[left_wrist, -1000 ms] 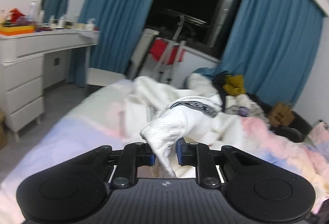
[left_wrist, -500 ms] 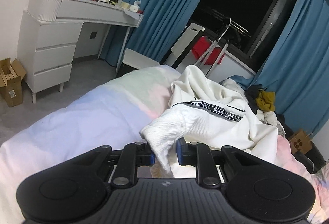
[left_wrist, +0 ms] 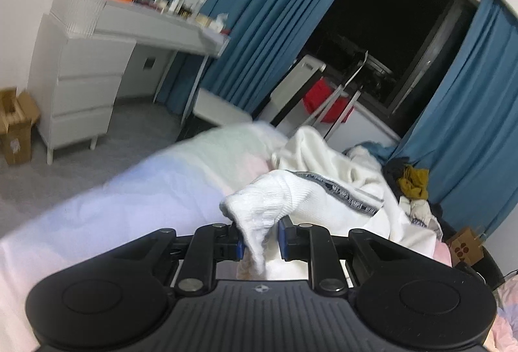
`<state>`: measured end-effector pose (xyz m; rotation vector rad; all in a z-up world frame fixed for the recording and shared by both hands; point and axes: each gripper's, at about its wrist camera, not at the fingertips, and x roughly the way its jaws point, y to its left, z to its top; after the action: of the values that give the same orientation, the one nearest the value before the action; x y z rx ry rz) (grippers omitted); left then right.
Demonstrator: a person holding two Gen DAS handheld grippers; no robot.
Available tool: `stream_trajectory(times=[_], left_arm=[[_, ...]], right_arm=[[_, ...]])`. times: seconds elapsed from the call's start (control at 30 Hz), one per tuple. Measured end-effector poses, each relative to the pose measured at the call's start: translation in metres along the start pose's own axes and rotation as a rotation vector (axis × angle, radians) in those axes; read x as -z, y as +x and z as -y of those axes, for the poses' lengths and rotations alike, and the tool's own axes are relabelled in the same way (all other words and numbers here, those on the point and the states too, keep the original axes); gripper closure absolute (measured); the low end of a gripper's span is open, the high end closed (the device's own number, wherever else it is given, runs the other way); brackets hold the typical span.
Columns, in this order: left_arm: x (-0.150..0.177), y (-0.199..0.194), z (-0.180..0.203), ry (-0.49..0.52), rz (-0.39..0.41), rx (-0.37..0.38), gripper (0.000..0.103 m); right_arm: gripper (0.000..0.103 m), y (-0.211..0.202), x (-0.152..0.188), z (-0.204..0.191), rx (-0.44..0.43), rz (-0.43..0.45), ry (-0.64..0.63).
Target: Fold clothes
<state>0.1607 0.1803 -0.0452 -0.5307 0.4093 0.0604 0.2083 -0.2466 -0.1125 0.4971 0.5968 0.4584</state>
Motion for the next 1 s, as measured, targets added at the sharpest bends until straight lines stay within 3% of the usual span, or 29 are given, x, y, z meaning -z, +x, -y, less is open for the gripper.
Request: stream_trajectory(times=[0.1,0.2,0.3,0.4,0.53,0.73,0.77,0.83,0.9,0.97,1.0], left_arm=[[-0.011,-0.011,0.001,0.029,0.063,-0.044,0.082],[-0.021,-0.019,-0.005,0.046,0.100,-0.117,0.082],[-0.021,-0.010,-0.018,0.038,0.037,-0.184,0.081],[-0.016,-0.001,-0.027,0.044,-0.029,-0.239,0.078],[-0.009,-0.002,-0.018,0.108,-0.036,-0.271,0.066],[-0.004,-0.031,-0.007,0.128,-0.078,-0.250,0.027],[-0.002,-0.041,-0.004,0.129,-0.061,-0.250,0.020],[-0.004,-0.062,0.003,0.132,-0.016,-0.248,0.016],[-0.007,-0.079,0.008,0.131,0.020,-0.233,0.013],[-0.008,-0.088,0.026,0.164,0.031,-0.200,0.012],[-0.011,-0.090,0.038,0.187,0.029,-0.181,0.012]], right_arm=[[0.084,-0.013,0.007,-0.032,-0.109,-0.013,-0.017],[0.088,-0.011,0.024,-0.071,-0.217,-0.093,-0.078],[0.089,0.001,0.054,-0.098,-0.257,-0.191,-0.165],[0.089,0.012,0.069,-0.104,-0.216,-0.214,-0.214],[0.087,0.009,0.051,-0.085,-0.155,-0.215,-0.132],[0.077,-0.015,0.033,-0.088,0.005,-0.156,-0.164],[0.073,-0.020,0.029,-0.090,0.025,-0.143,-0.168],[0.059,-0.033,0.021,-0.093,0.067,-0.102,-0.175],[0.038,-0.047,0.010,-0.094,0.110,-0.048,-0.181],[0.023,-0.060,0.001,-0.089,0.150,-0.009,-0.156],[0.022,-0.067,-0.004,-0.087,0.170,0.010,-0.144]])
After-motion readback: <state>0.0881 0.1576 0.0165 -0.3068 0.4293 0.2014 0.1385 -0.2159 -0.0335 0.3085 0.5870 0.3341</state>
